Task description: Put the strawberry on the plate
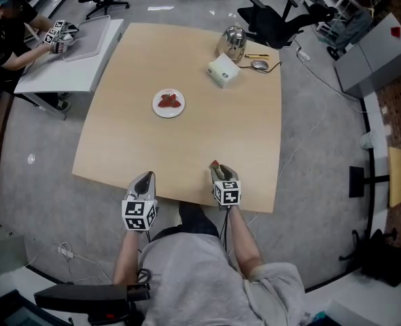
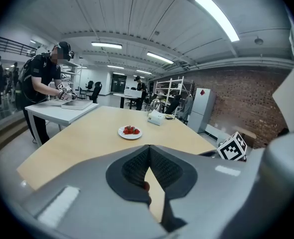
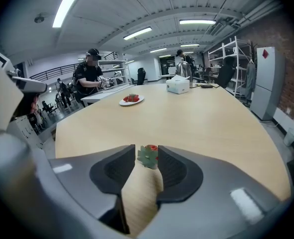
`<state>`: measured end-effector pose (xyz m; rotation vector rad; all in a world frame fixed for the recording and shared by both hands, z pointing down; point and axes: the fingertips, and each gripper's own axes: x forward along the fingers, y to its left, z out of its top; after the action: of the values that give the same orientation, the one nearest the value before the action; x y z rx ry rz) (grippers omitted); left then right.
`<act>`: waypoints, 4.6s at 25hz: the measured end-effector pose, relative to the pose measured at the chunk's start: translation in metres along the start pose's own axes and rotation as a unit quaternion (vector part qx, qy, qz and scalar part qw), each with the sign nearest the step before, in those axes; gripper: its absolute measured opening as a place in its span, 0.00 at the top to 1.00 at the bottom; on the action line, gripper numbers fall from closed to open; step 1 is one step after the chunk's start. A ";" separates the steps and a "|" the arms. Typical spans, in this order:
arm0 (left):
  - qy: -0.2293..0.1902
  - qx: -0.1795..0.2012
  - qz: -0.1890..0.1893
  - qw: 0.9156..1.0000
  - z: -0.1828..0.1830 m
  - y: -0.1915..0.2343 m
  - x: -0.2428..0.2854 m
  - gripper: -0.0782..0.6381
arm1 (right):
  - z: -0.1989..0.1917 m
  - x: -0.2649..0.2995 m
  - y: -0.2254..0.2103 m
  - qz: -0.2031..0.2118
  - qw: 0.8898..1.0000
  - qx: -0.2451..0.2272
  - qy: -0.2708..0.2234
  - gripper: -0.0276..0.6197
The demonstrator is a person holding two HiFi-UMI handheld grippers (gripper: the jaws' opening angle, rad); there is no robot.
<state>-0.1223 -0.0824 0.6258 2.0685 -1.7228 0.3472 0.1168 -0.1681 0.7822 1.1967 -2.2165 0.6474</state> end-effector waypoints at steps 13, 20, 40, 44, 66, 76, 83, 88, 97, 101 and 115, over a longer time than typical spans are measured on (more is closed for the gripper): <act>0.009 -0.009 0.007 1.000 0.000 0.011 0.014 0.87 | -0.006 0.018 -0.008 0.000 1.000 0.006 0.029 0.69; 0.008 -0.011 0.015 1.000 0.002 0.018 0.016 0.87 | -0.007 0.025 -0.006 0.002 0.999 0.008 0.042 0.70; 0.004 -0.020 0.027 0.999 0.000 0.025 0.014 0.87 | 0.007 0.031 -0.004 0.008 0.999 0.011 0.039 0.73; 0.002 -0.028 0.035 0.999 -0.004 0.031 0.012 0.87 | 0.019 0.037 0.007 0.022 0.999 0.002 0.033 0.73; -0.010 -0.070 0.103 0.992 -0.006 0.070 -0.016 0.87 | 0.115 0.084 0.076 0.100 0.991 -0.084 -0.010 0.73; -0.010 -0.084 0.132 0.988 -0.007 0.083 -0.025 0.87 | 0.141 0.110 0.098 0.127 0.985 -0.115 -0.010 0.73; -0.008 -0.092 0.149 0.984 -0.008 0.093 -0.024 0.87 | 0.156 0.129 0.111 0.144 0.981 -0.131 -0.012 0.73; -0.004 -0.098 0.158 0.983 -0.008 0.101 -0.024 0.87 | 0.161 0.143 0.117 0.152 0.979 -0.137 -0.006 0.73; 0.006 -0.104 0.164 0.981 -0.008 0.110 -0.015 0.87 | 0.170 0.175 0.121 0.157 0.978 -0.139 0.004 0.73; 0.012 -0.107 0.168 0.980 -0.009 0.116 -0.009 0.87 | 0.171 0.190 0.121 0.159 0.978 -0.138 0.010 0.73; 0.034 -0.122 0.175 0.976 -0.012 0.133 0.006 0.87 | 0.179 0.232 0.122 0.161 0.978 -0.132 0.023 0.73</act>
<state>-0.2503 -0.1009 0.6609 1.5629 -1.9787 0.2883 -0.1356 -0.3600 0.7810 0.6921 -2.3894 0.4748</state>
